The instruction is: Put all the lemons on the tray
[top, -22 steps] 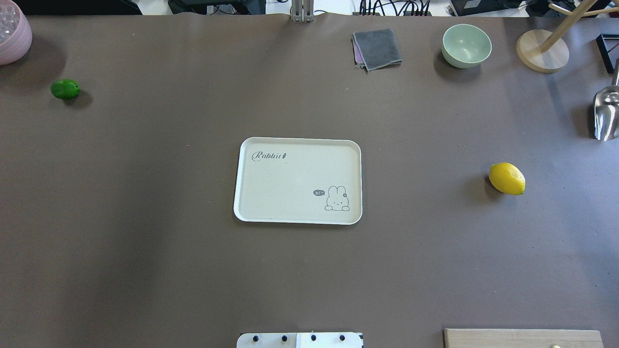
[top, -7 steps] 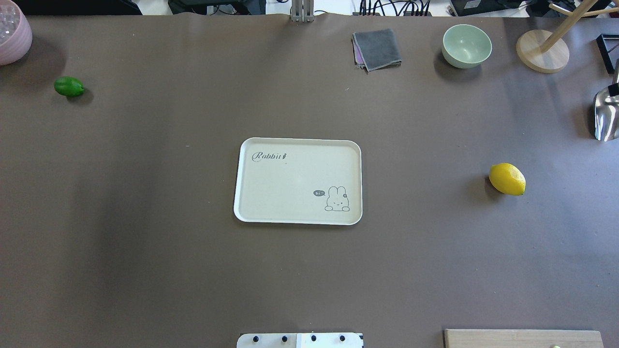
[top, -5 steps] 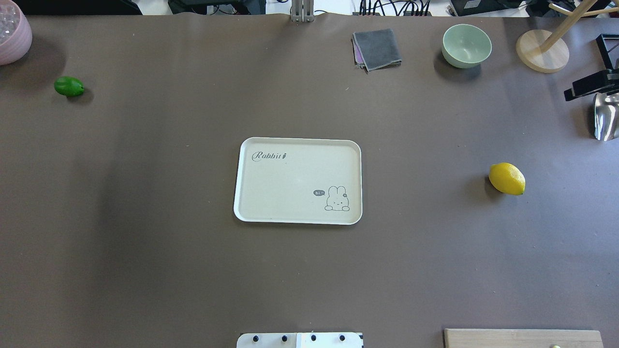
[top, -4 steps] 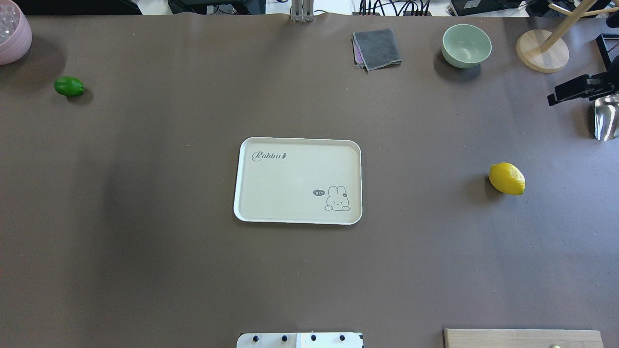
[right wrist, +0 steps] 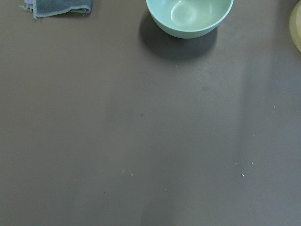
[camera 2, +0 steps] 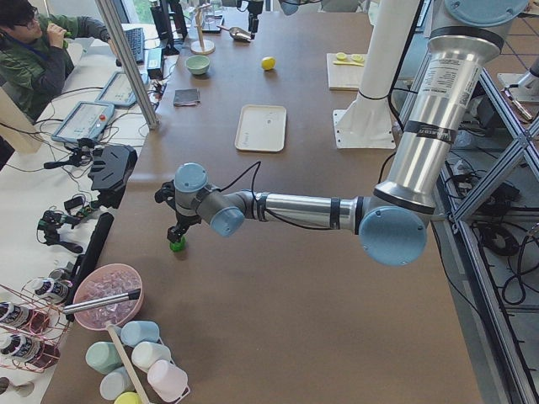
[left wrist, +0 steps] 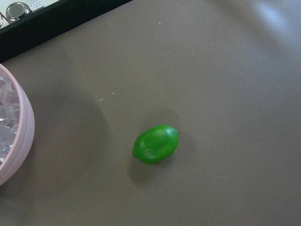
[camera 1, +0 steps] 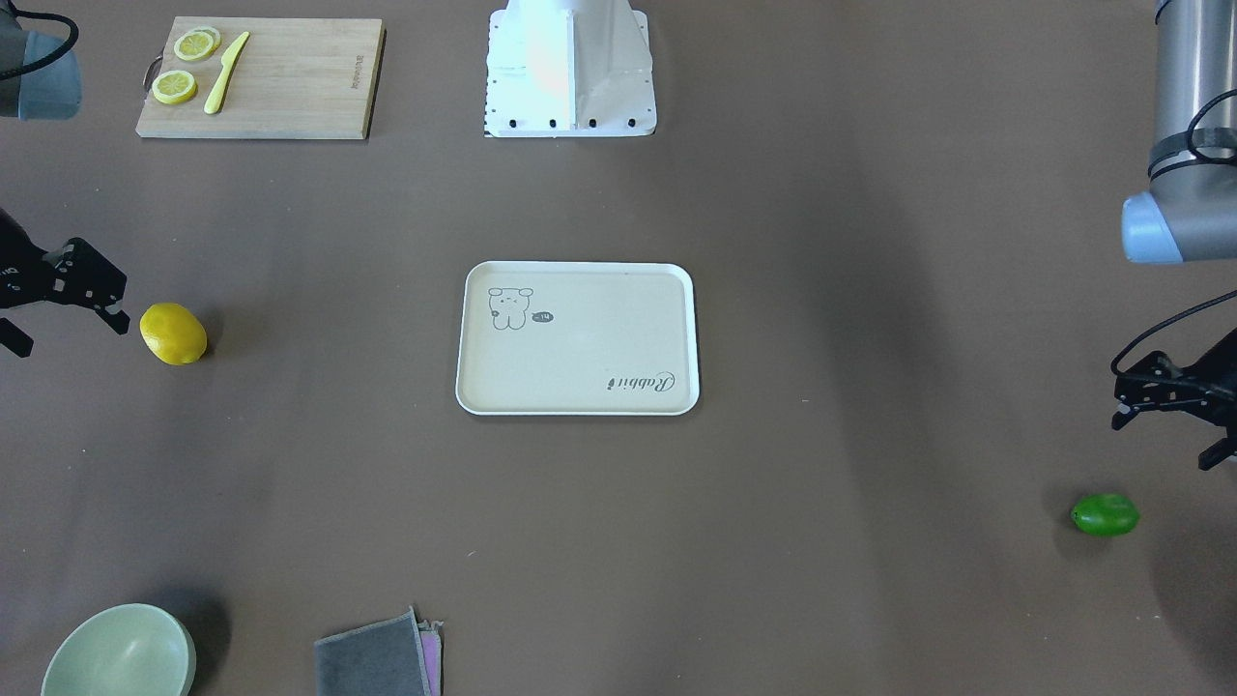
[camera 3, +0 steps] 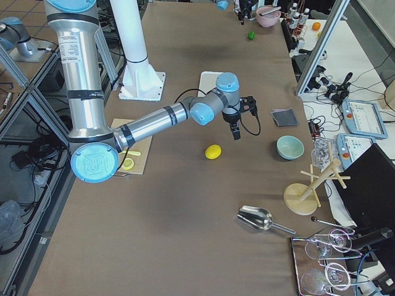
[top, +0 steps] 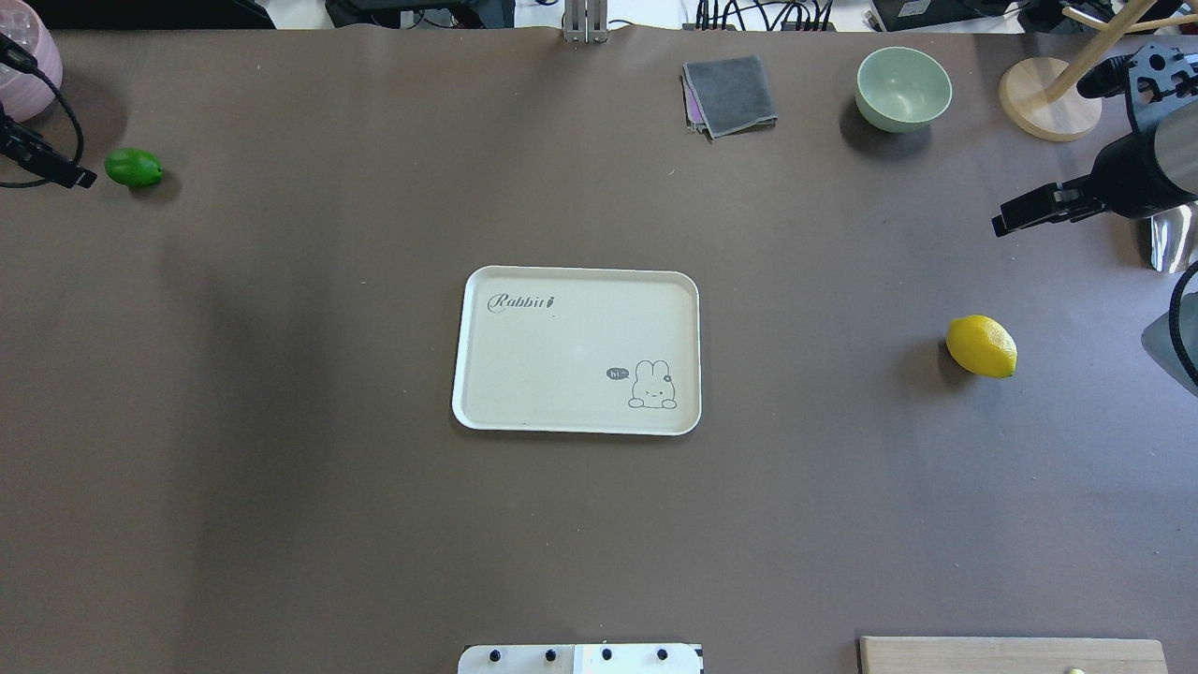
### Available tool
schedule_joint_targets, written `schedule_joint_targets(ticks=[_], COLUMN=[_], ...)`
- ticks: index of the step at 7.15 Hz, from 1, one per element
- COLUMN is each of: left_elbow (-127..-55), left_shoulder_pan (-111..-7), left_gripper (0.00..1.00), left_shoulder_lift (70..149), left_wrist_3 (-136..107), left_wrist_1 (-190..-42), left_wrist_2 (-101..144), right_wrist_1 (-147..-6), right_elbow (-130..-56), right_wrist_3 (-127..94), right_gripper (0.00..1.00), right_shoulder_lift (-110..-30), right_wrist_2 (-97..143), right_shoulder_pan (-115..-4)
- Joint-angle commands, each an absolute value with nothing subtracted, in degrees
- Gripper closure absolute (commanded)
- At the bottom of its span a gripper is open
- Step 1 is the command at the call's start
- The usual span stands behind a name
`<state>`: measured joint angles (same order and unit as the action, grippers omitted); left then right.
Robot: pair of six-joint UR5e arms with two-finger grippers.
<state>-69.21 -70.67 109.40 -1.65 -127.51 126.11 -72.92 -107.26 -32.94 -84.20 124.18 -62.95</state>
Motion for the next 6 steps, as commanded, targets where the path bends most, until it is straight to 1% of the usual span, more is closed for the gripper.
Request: schedule_joint_targets(ticks=[1,3,4,6], left_elbow=[-58.6,-51.5,-50.3,-50.0], left_shoulder_pan=[-69.3,-69.3,-69.3,-68.6], left_gripper=[0.03,0.04,0.04,0.04], left_shoulder_lift=[116.7,121.3,121.6,121.6], left_wrist_3=[3.4,4.6,6.1,6.2], left_wrist_1=[-128.6,-128.8,-128.9,-129.7], left_wrist_2=[125.4,120.6,120.4,120.3], right_wrist_1=[-72.9,-72.9,-72.9,-72.9], right_elbow=[-107.2,-107.2,-107.3,-107.4], right_wrist_3=[-33.0,-32.9,-32.9,-32.9], right_gripper=[0.00,0.00,0.00,0.00], right_shoulder_lift=[-84.1,-84.1,-84.1,-84.2], right_wrist_2=[123.8,123.7,123.7,123.7], right_shoulder_pan=[-62.8,-62.8,-62.8,-62.8])
